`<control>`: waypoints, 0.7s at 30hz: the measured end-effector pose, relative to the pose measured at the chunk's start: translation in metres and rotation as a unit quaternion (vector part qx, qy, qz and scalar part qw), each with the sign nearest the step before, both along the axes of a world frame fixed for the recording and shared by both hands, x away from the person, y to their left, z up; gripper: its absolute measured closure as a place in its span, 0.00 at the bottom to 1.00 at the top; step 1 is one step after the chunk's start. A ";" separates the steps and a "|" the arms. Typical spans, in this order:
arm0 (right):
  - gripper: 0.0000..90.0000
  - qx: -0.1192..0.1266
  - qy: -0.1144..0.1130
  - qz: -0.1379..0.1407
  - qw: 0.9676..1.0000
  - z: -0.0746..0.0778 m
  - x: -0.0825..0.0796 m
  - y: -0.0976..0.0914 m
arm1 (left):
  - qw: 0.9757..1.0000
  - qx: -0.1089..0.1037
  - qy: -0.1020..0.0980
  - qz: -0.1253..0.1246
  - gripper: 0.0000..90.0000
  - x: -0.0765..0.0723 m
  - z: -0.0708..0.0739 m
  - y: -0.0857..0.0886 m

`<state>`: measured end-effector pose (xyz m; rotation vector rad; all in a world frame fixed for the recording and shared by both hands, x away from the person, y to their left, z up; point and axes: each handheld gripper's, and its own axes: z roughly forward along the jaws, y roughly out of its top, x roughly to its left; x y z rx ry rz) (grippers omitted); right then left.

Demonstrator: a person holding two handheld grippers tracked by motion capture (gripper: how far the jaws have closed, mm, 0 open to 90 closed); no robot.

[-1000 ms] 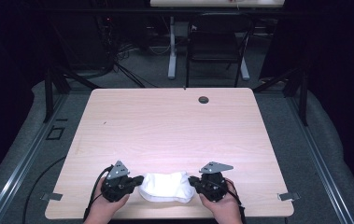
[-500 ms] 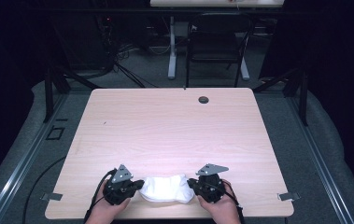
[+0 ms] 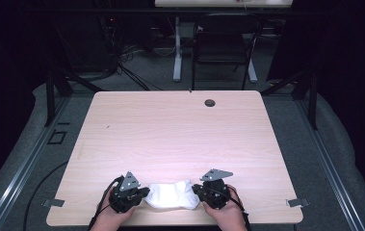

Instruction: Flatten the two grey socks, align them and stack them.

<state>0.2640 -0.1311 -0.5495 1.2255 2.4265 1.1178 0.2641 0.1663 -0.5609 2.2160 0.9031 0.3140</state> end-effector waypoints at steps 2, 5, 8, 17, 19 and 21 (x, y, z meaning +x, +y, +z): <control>0.95 0.001 0.000 -0.001 1.000 0.000 -0.001 0.000 | 1.000 0.000 -0.001 -0.002 0.96 -0.001 0.000 -0.001; 0.95 -0.003 0.004 0.004 1.000 0.000 -0.002 0.001 | 1.000 0.007 -0.004 -0.004 0.95 -0.001 -0.001 -0.002; 0.95 -0.009 0.006 0.003 1.000 -0.001 -0.001 0.000 | 1.000 0.008 -0.002 -0.003 0.94 -0.001 -0.004 -0.002; 0.86 -0.014 0.009 -0.005 1.000 -0.004 0.001 -0.003 | 1.000 -0.020 -0.012 0.005 0.79 0.003 0.003 0.004; 0.82 -0.011 -0.009 -0.014 1.000 -0.001 -0.001 -0.005 | 0.999 -0.040 -0.018 0.006 0.75 0.002 0.010 0.005; 0.80 0.008 -0.038 -0.017 0.999 0.007 -0.005 -0.006 | 0.999 -0.049 -0.022 0.002 0.72 0.000 0.014 0.004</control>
